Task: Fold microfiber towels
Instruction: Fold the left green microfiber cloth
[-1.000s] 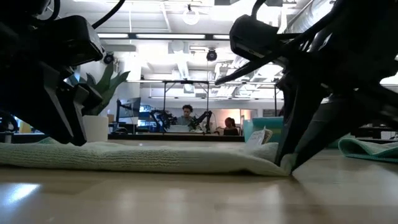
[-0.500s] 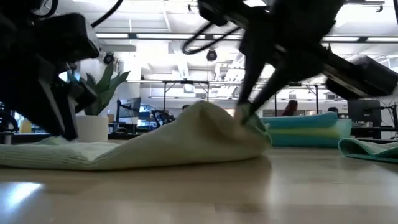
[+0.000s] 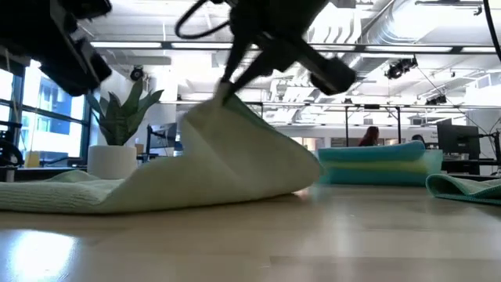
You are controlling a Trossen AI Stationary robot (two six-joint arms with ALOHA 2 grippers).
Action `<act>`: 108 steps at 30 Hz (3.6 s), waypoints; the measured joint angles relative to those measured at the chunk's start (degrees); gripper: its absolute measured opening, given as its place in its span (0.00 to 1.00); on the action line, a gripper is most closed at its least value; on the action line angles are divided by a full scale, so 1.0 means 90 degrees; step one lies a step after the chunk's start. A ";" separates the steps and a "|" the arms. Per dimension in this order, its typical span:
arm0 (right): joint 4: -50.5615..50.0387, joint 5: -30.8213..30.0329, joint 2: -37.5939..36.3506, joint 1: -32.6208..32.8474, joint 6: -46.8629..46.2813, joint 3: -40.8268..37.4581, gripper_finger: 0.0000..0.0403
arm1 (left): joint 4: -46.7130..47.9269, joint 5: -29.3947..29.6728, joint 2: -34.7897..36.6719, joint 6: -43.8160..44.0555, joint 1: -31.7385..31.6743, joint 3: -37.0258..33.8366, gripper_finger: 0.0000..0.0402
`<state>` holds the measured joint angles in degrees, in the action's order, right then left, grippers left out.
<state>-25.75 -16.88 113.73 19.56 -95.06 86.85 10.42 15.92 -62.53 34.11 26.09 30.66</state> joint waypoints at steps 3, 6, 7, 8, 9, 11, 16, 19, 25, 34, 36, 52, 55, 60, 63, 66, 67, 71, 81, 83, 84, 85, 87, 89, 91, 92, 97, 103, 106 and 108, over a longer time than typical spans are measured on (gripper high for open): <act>0.0315 -0.0002 -0.0007 -0.0177 0.0368 0.0065 0.00 | 0.0267 0.0208 0.0493 0.0027 0.0125 -0.0003 0.23; 0.0675 -0.0002 0.0001 -0.0324 0.0592 0.0055 0.00 | 0.0523 0.0399 0.0907 0.0034 0.0254 -0.0003 0.23; 0.0793 -0.0001 0.0019 -0.0363 0.0647 0.0060 0.00 | 0.0530 0.0454 0.1000 0.0042 0.0298 -0.0003 0.23; 0.0896 0.0031 0.0057 -0.0399 0.0711 0.0072 0.00 | 0.0569 0.0490 0.1098 0.0059 0.0333 -0.0003 0.23; 0.1029 0.0075 0.0142 -0.0433 0.0749 0.0113 0.00 | 0.0657 0.0519 0.1214 0.0090 0.0357 -0.0007 0.23; 0.1281 0.0125 0.0304 -0.0469 0.0841 0.0199 0.00 | 0.0604 0.0598 0.1374 0.0169 0.0426 -0.0003 0.23; 0.1499 0.0493 0.0911 -0.0561 0.1127 0.0895 0.00 | 0.0636 0.0677 0.1744 0.0194 0.0551 0.0002 0.23; 0.1307 0.0813 0.1409 -0.0611 0.1332 0.1532 0.00 | 0.0691 0.0704 0.1921 0.0198 0.0611 0.0025 0.23; 0.0767 0.1293 0.2481 -0.0718 0.1845 0.3275 0.00 | 0.1182 0.0783 0.2129 0.0187 0.0706 0.0324 0.23; 0.0455 0.1436 0.3499 -0.0752 0.2059 0.4841 0.00 | 0.1991 0.0726 0.2322 0.0194 0.0941 0.0749 0.23; 0.0412 0.1440 0.3621 -0.0757 0.2071 0.4992 0.00 | 0.2179 0.0742 0.2328 0.0234 0.1010 0.0795 0.23; 0.0650 0.1128 0.3774 -0.0713 0.2299 0.5061 0.00 | 0.2438 0.0965 0.2366 0.0520 0.1214 0.0835 0.23; 0.0610 0.1093 0.3774 -0.0718 0.2428 0.5061 0.01 | 0.2445 0.0972 0.2366 0.0478 0.1214 0.0835 0.23; 0.0676 0.1292 0.3779 -0.0720 0.2545 0.5056 0.12 | 0.2440 0.0970 0.2366 0.0478 0.1214 0.0837 0.23; 0.0613 0.1575 0.3779 -0.0720 0.2565 0.5056 0.24 | 0.2435 0.0976 0.2366 0.0478 0.1214 0.0837 0.23; 0.0629 0.2189 0.3818 -0.0709 0.2616 0.5032 0.36 | 0.2278 0.1197 0.2376 0.0474 0.1199 0.0869 0.23; 0.0659 0.2444 0.3838 -0.0709 0.2691 0.5024 0.40 | 0.2269 0.1274 0.2381 0.0474 0.1192 0.0881 0.23; 0.0697 0.3053 0.3784 -0.0775 0.3005 0.5022 0.51 | 0.2336 0.1434 0.2377 0.0473 0.1204 0.0876 0.23; -0.1339 0.1712 0.3592 -0.0870 0.4777 0.5039 0.47 | 0.2369 0.1422 0.2378 0.0396 0.1204 0.0859 0.23; -0.1586 0.1454 0.3592 -0.0859 0.5171 0.5038 0.45 | 0.2375 0.1412 0.2376 0.0304 0.1204 0.0857 0.23; -0.1690 0.1292 0.3590 -0.0852 0.5367 0.5041 0.44 | 0.2372 0.1404 0.2376 0.0274 0.1204 0.0855 0.23; -0.1813 0.1116 0.3588 -0.0851 0.5553 0.5044 0.43 | 0.2371 0.1402 0.2376 0.0250 0.1204 0.0856 0.23; -0.2106 0.0764 0.3590 -0.0848 0.5991 0.5044 0.42 | 0.2377 0.1400 0.2376 0.0236 0.1204 0.0854 0.23; -0.2352 0.0489 0.3590 -0.0844 0.6388 0.5044 0.41 | 0.2377 0.1398 0.2376 0.0234 0.1204 0.0854 0.23; -0.2593 0.0302 0.3590 -0.0842 0.6830 0.5044 0.41 | 0.2377 0.1392 0.2376 0.0163 0.1204 0.0852 0.23; -0.2645 0.0260 0.3590 -0.0839 0.7054 0.5044 0.41 | 0.2377 0.1389 0.2376 0.0127 0.1204 0.0852 0.23; -0.2582 0.0480 0.3640 -0.0838 0.7666 0.5046 0.41 | 0.2377 0.1380 0.2376 0.0122 0.1199 0.0850 0.23; -0.3416 0.1533 0.3833 -0.0837 0.7560 0.5082 0.41 | 0.2339 0.1394 0.2373 0.0170 0.1199 0.0847 0.23; -0.4203 0.1516 0.3832 -0.0768 0.7569 0.5097 0.41 | 0.2283 0.1495 0.2372 0.0177 0.1199 0.0845 0.23; -0.4798 0.1515 0.3824 -0.0699 0.7587 0.5096 0.41 | 0.2143 0.1554 0.2371 0.0177 0.1199 0.0845 0.23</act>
<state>-68.93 -3.25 148.15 13.27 -26.79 132.72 29.70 29.90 -41.19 35.70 36.88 38.26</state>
